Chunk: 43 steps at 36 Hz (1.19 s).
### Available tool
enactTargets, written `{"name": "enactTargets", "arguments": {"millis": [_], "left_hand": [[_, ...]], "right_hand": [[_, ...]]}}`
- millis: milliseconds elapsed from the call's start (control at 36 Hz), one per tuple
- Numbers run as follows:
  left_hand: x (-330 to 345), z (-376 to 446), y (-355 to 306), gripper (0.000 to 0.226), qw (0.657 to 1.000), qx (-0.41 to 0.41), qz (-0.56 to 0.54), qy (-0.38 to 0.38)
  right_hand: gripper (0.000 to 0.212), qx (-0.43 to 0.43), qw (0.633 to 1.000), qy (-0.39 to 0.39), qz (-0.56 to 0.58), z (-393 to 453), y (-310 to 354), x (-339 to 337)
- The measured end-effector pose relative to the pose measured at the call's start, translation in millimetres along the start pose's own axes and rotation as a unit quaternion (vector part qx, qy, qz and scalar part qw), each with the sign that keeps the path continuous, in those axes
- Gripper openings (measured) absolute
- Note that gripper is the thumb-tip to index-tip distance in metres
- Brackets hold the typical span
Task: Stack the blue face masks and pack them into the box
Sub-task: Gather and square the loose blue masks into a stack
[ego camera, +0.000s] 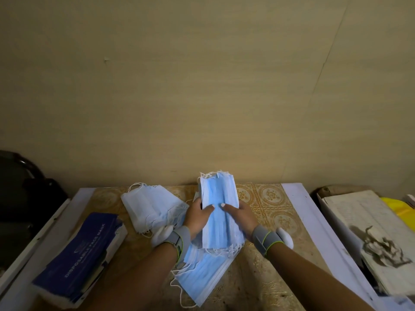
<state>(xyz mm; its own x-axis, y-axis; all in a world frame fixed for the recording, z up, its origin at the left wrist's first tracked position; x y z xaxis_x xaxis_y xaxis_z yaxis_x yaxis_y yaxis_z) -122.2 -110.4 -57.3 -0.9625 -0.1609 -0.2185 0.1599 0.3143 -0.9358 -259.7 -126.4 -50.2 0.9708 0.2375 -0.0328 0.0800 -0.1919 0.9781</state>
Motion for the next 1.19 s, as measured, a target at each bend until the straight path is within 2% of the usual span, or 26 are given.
{"name": "enactTargets", "arguments": {"millis": [167, 278, 333, 417, 500, 556, 611, 639, 750, 889, 972, 1028, 1111, 1194], "left_hand": [[-2, 8, 21, 0.005, 0.999, -0.043, -0.019, -0.005], [4, 7, 41, 0.019, 0.991, -0.069, 0.091, 0.074], [12, 3, 55, 0.014, 0.978, -0.087, 0.148, 0.120], [22, -3, 71, 0.027, 0.943, -0.075, 0.285, 0.156], [27, -8, 82, 0.061, 0.885, -0.026, 0.438, 0.153], [30, -13, 85, 0.073, 0.853, -0.005, 0.500, 0.152], [33, -14, 87, 0.076, 0.827, 0.007, 0.540, 0.156], [34, -14, 87, 0.073, 0.823, 0.009, 0.546, 0.158], [29, -13, 90, 0.049, 0.844, -0.012, 0.509, 0.169], [19, -10, 94, 0.047, 0.856, -0.036, 0.485, 0.172], [11, -8, 95, 0.031, 0.845, -0.049, 0.500, 0.185], [7, -9, 97, 0.022, 0.827, -0.062, 0.513, 0.220], [-1, -12, 95, 0.038, 0.806, -0.080, 0.522, 0.266], [-7, -15, 86, 0.047, 0.828, -0.090, 0.484, 0.267]], "right_hand": [[0.017, 0.009, 0.993, -0.101, -0.066, 0, -9, -26], [0.022, 0.029, 0.985, -0.152, -0.079, -3, -15, -45], [0.020, 0.031, 0.983, -0.160, -0.081, -6, -14, -51], [0.023, 0.033, 0.979, -0.176, -0.098, -8, -14, -60], [0.026, 0.030, 0.977, -0.179, -0.108, -10, -14, -63], [0.019, 0.029, 0.976, -0.180, -0.116, -12, -13, -65], [0.016, 0.028, 0.976, -0.180, -0.115, -12, -14, -66], [0.016, 0.028, 0.976, -0.180, -0.116, -13, -14, -66], [0.018, 0.027, 0.978, -0.178, -0.109, -14, -12, -65], [0.014, 0.024, 0.975, -0.186, -0.117, -14, -11, -69], [0.014, 0.031, 0.975, -0.184, -0.119, -14, -12, -71], [0.014, 0.033, 0.974, -0.187, -0.126, -13, -13, -73], [0.014, 0.039, 0.971, -0.187, -0.141, -12, -14, -73], [0.018, 0.047, 0.970, -0.181, -0.156, -11, -15, -71]]}}
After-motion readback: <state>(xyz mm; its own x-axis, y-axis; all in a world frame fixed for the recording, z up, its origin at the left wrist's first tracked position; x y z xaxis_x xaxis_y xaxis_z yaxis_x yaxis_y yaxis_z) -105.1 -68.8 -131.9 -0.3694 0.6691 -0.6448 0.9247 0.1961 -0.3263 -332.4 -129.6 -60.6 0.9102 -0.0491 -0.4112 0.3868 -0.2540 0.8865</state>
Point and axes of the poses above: each hand's wrist, its own z-axis towards the middle knuckle, its own x-axis out of the palm, y = z × x, the point moved 6 cm from there along z, towards the middle knuckle, and after that the axes turned 4 degrees about -x, right-handed, at the moved point
